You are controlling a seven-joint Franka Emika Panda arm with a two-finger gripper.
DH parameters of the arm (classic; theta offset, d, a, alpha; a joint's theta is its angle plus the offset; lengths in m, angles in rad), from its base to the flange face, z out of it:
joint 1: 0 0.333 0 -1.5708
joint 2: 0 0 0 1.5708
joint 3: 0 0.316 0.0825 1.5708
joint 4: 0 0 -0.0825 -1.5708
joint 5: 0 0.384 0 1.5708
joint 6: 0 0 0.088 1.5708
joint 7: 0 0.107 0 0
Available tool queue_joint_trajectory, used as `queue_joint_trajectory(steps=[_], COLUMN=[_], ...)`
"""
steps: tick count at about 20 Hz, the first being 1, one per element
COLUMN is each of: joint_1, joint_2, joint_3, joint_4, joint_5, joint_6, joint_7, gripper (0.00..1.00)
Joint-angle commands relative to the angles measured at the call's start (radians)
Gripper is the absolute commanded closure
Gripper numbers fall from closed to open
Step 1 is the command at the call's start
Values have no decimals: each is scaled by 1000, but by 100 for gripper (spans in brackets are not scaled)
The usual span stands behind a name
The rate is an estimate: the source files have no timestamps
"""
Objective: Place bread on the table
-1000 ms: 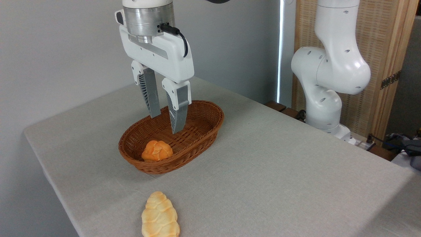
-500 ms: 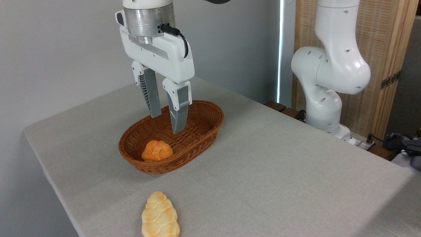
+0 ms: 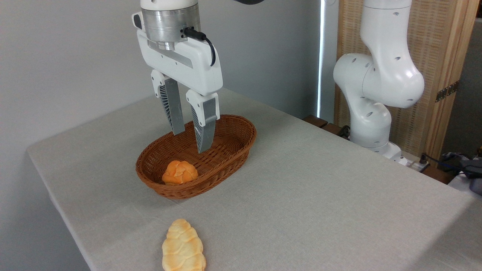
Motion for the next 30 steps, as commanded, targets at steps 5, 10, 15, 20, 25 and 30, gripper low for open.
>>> queue_joint_trajectory(steps=[5, 10, 15, 20, 25, 30], joint_1=[-7, -7, -14, -16, -16, -16], joint_2=[-4, 4, 39, 76, 134, 197], joint_3=[2, -5, -57, -118, -204, -255], joint_4=[-1, -1, -1, -4, -7, -8], joint_5=[-6, -5, -2, 1, 97, 100], joint_6=[-16, -16, -16, -7, 2, 71], joint_7=[0, 0, -3, 8, 9, 6], gripper=[0, 0, 0, 0, 0, 0])
